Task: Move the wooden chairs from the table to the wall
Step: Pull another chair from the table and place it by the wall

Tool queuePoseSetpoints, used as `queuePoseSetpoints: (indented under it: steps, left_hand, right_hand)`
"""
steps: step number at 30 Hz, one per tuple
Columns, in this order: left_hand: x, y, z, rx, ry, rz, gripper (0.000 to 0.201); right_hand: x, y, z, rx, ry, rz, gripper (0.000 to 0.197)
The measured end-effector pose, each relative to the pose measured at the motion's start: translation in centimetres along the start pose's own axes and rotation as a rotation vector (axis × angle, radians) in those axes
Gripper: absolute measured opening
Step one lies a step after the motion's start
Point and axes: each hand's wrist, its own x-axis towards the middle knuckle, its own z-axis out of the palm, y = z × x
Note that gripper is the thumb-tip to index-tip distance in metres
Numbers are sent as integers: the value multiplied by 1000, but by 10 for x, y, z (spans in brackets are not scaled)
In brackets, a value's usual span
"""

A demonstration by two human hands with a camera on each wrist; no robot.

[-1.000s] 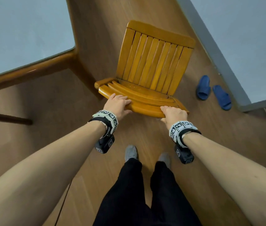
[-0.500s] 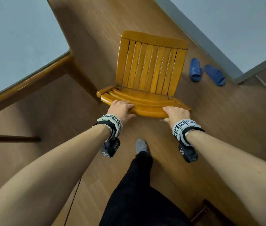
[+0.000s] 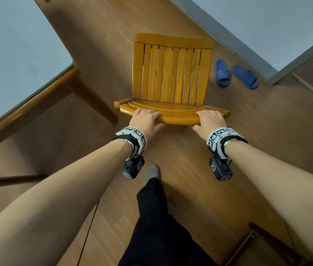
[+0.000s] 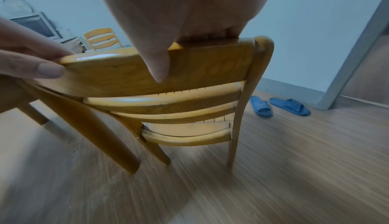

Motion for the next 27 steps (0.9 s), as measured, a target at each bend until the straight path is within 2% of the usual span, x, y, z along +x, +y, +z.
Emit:
queuePoseSetpoints:
  steps: [9,15,21,23,27]
  left_hand:
    - [66,-21,-38,4,68,76,44]
    - [120,-35,-66,-36,23,83,39]
    - [122,-42,-61,-35,43,105,38]
    - [125,-47,-67,-57,-5,101,39]
    - [137,-65,-88,-35,-138,4,35]
  right_hand:
    - [59,-3,-28,69,112,139,53]
    - [98,-2,-48,116,141,176,52]
    - [102,-7,-41,116,228,229,47]
    - [103,-6,-42,167,238,216,44]
    - [106,-3,-42,206,212,116,39]
